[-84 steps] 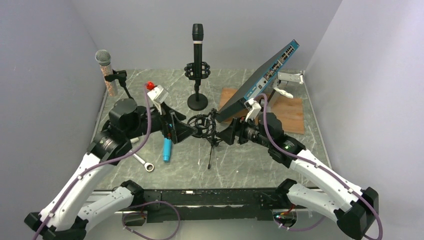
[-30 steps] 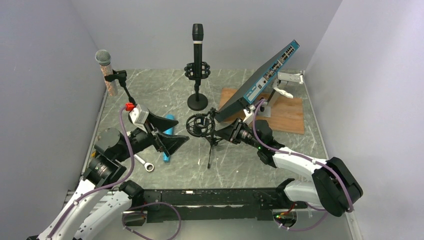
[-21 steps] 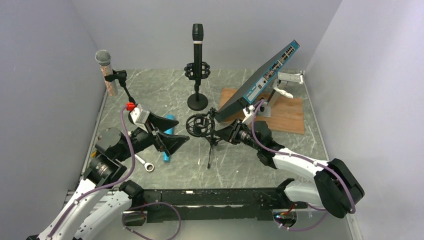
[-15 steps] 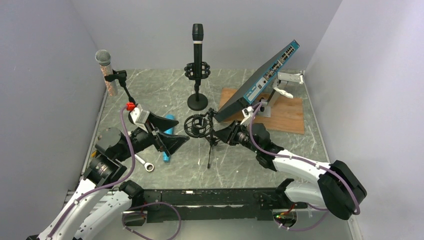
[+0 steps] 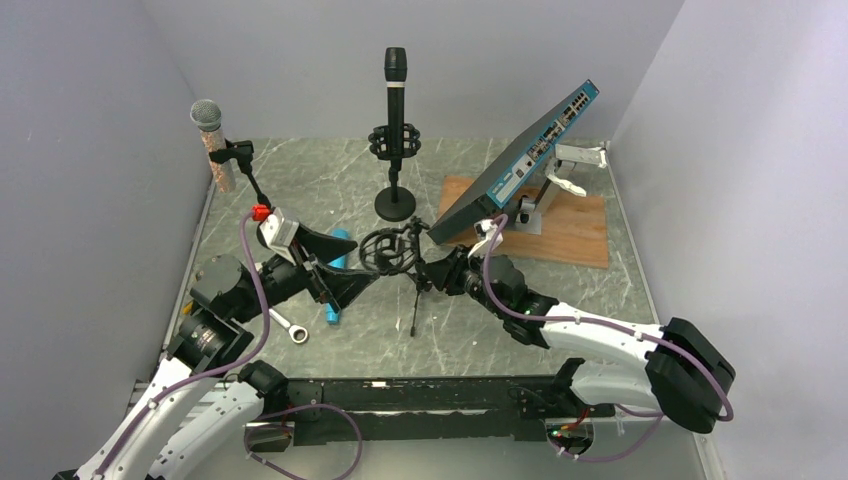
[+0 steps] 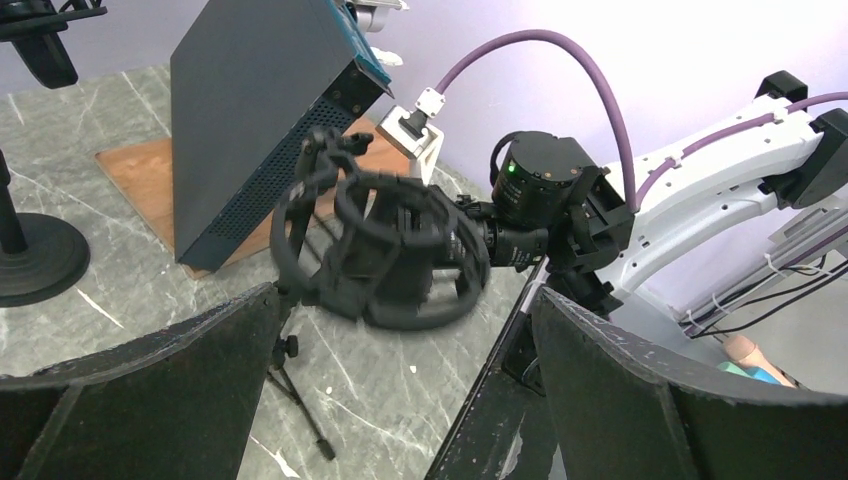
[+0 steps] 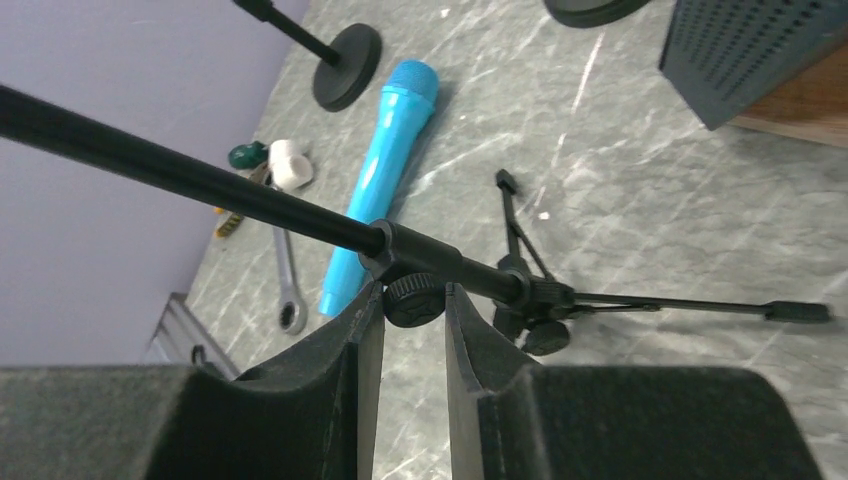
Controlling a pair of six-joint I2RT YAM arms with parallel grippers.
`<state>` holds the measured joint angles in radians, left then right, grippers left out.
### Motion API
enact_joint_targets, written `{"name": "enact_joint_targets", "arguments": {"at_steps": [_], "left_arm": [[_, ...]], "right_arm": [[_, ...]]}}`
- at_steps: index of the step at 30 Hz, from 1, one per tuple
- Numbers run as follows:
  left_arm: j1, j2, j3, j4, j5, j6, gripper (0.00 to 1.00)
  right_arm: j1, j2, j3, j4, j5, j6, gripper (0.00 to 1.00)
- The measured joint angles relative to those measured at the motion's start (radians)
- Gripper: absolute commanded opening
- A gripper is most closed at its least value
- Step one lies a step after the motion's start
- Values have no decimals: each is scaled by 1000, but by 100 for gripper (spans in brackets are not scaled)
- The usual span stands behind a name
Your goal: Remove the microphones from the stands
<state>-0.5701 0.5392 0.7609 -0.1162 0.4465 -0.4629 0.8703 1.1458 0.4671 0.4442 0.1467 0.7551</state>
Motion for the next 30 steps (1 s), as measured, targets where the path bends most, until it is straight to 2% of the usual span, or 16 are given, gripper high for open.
{"name": "enact_joint_targets", "arguments": {"at_steps": [12, 23, 30], "left_arm": [[0, 14, -2, -2, -5, -2, 99], [0, -31, -2, -64, -122, 3, 100], [0, -53, -2, -95, -179, 6, 100]], "right_arm": [[67, 17, -1, 0, 158, -87, 0], [213, 43, 56, -74, 430, -288, 0], [281, 94, 116, -123, 543, -430, 0]]}}
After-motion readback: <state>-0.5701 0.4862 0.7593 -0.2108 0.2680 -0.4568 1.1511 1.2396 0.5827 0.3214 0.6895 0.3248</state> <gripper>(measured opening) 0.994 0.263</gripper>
